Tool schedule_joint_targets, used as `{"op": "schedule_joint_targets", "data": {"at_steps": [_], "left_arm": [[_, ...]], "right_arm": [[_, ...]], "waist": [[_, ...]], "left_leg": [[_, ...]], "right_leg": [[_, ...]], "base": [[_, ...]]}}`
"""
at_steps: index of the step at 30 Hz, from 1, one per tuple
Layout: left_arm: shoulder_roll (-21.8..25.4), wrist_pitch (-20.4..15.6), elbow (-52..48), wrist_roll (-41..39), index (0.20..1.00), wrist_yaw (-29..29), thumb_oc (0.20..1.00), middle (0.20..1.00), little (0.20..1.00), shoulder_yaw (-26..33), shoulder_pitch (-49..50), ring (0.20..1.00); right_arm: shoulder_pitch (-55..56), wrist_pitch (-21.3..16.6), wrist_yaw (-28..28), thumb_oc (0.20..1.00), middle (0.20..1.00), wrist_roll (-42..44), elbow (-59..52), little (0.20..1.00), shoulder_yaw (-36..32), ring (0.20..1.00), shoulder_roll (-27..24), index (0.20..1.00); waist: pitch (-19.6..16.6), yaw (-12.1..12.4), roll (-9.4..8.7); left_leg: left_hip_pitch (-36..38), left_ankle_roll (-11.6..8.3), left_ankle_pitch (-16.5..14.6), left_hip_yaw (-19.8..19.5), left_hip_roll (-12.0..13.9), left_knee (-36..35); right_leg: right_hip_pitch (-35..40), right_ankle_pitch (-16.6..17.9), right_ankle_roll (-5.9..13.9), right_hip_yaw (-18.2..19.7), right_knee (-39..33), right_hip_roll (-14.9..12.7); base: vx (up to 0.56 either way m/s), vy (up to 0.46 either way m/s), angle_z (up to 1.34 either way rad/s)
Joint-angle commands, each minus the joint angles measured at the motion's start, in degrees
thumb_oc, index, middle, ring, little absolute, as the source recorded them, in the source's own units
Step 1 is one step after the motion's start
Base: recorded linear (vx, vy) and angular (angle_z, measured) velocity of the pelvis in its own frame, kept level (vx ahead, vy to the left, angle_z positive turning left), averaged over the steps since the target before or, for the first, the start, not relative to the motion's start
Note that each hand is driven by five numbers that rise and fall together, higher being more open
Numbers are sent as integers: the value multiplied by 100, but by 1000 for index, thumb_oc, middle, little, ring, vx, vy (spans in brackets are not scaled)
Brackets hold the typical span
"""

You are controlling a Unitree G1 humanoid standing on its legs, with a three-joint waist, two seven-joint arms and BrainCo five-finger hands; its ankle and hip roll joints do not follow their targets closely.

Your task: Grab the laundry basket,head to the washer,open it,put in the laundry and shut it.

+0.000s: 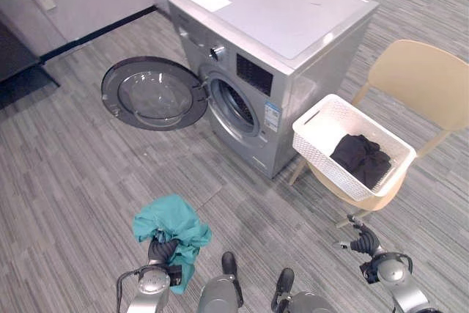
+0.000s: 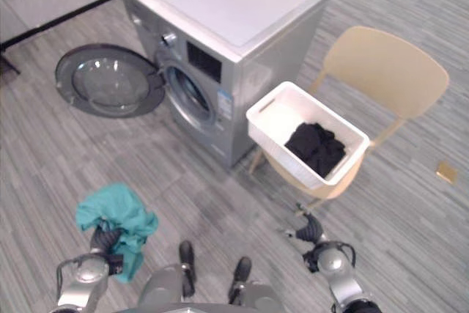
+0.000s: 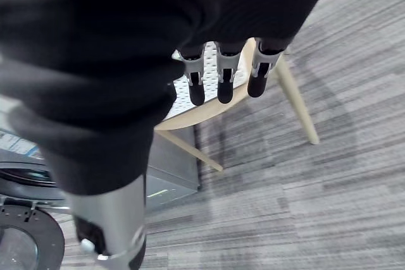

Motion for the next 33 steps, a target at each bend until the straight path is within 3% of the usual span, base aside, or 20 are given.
{"op": "schedule_joint_targets", "data": {"at_steps": [1,4,5,9,10,11,12,13,14,16,17,18,20,25,26,27,29,30,32,33], "left_arm": [[241,-210,-283,6,200,145,200,200,200,130,-85,200],[248,-181,-420,62,200,120,200,200,200,76,-27,200],[242,-164,-401,117,200,94,200,200,200,14,-67,200],[343,-152,-406,171,200,89,200,200,200,-48,-191,200],[497,-139,-440,257,200,150,200,200,200,-109,-325,200],[499,-139,-436,257,200,152,200,200,200,-107,-332,200],[527,-147,-441,213,200,184,200,200,200,-129,-408,200],[525,-148,-439,212,200,184,200,200,200,-128,-411,200],[517,-172,-451,174,200,210,200,200,200,-153,-449,200],[494,-161,-481,193,200,196,200,200,200,-225,-474,200],[490,-161,-481,193,200,197,200,200,200,-226,-476,200],[470,-155,-491,190,200,164,200,200,200,-262,-497,200],[413,-140,-437,231,200,90,200,200,200,-341,-550,200],[278,-143,-431,439,200,-58,200,200,200,-481,-464,200],[256,-136,-472,506,200,-84,200,200,200,-521,-379,200],[203,-119,-596,498,200,-237,200,200,200,-513,-239,200],[206,-118,-597,499,200,-237,200,200,200,-511,-241,200],[142,-93,-530,492,200,-255,200,200,200,-566,-223,200],[99,-62,-506,470,200,-292,200,200,200,-623,-249,200],[104,-60,-550,472,200,-288,200,200,200,-639,-205,200]], "right_arm": [[249,-106,-157,1000,1000,-22,-270,1000,166,1000,-144,1000],[283,-67,-116,1000,1000,-119,-276,1000,193,1000,-72,1000],[239,-47,-147,1000,1000,-228,-263,1000,226,1000,-57,1000],[83,-33,-143,1000,1000,-274,-289,1000,388,1000,67,1000],[-63,-51,-165,1000,1000,-251,-370,1000,499,1000,140,1000],[-71,-50,-166,1000,1000,-251,-367,1000,501,1000,144,1000],[-102,-71,-179,1000,1000,-226,-495,1000,542,1000,185,1000],[-104,-69,-179,1000,1000,-226,-496,1000,542,1000,183,1000],[-116,-84,-189,1000,1000,-166,-534,1000,567,1000,218,1000],[-99,-85,-196,1000,1000,-92,-542,1000,561,1000,231,1000],[-100,-86,-196,1000,1000,-91,-541,1000,561,1000,227,1000],[-104,-70,-199,1000,1000,-54,-527,1000,540,1000,220,1000],[-81,-41,-206,1000,1000,-31,-388,1000,515,1000,216,1000],[88,-24,-178,1000,1000,-52,-163,1000,415,1000,220,1000],[186,-42,-188,1000,1000,-61,-158,1000,363,1000,206,1000],[222,-29,-150,1000,1000,-11,-108,1000,273,1000,153,1000],[220,-29,-150,1000,1000,-11,-107,1000,274,1000,157,1000],[197,-22,-144,1000,1000,77,-70,1000,237,1000,125,1000],[166,-7,-163,1000,1000,124,-17,1000,218,1000,99,1000],[178,-13,-162,1000,1000,132,-24,1000,210,1000,70,1000]], "waist": [[-217,-12,-119],[-324,-19,-59],[-416,6,-119],[-378,35,-308],[-286,-36,-403],[-285,-22,-415],[-204,-149,-358],[-201,-139,-362],[-94,-259,-224],[35,-402,-128],[40,-406,-123],[112,-465,-105],[149,-582,-151],[24,-692,-239],[-31,-768,-246],[-110,-791,-253],[-129,-795,-261],[-118,-767,-297],[-106,-703,-322],[-105,-610,-310]], "left_leg": [[-414,-24,82,125,165,-408],[-379,-63,309,308,279,-524],[-452,-32,317,282,145,-315],[-339,226,-36,268,-156,-140],[-165,399,-231,218,-395,-195],[-163,409,-237,237,-406,-203],[174,485,-333,143,-517,-434],[186,487,-330,156,-524,-454],[502,521,-415,74,-579,-612],[805,531,-491,-81,-656,-731],[815,529,-497,-87,-655,-737],[835,559,-441,-128,-675,-711],[954,588,-598,-353,-864,-639],[1121,632,-992,-620,-1153,-226],[1165,527,-1121,-636,-1128,-7],[1031,371,-1174,-529,-1010,795],[998,372,-1159,-527,-1014,802],[745,270,-1015,-498,-824,1411],[461,338,-1077,-632,-749,1235],[302,290,-905,-1141,-831,811]], "right_leg": [[748,-1002,778,-150,377,-363],[965,-1051,883,-330,417,-457],[1067,-967,936,-385,537,-640],[828,-456,1013,-238,1326,-1114],[420,-22,1091,180,2004,-1210],[391,-31,1103,207,2037,-1230],[-60,-79,1044,622,2436,-982],[-79,-94,1045,640,2466,-990],[-538,-335,969,834,2592,-758],[-1003,-537,879,998,2472,-425],[-994,-548,877,993,2476,-423],[-1153,-402,818,1047,2208,-236],[-1250,-235,893,1299,1586,12],[-1083,-44,865,1169,979,67],[-905,-124,802,1353,862,162],[-576,-126,683,1428,655,185],[-598,-105,680,1429,639,181],[-386,-181,578,1563,541,247],[-276,-255,555,1667,481,221],[-209,-288,566,1918,444,296]], "base": [[175,167,81],[383,328,73],[515,413,59],[311,285,28],[265,251,35],[360,313,62],[191,148,60],[374,259,67],[271,159,56],[281,120,30],[110,12,32],[107,-24,69],[232,-27,76],[230,-73,56],[326,-138,57],[245,-98,64],[116,-43,51],[146,-36,10],[221,32,-34],[251,110,-83]]}}
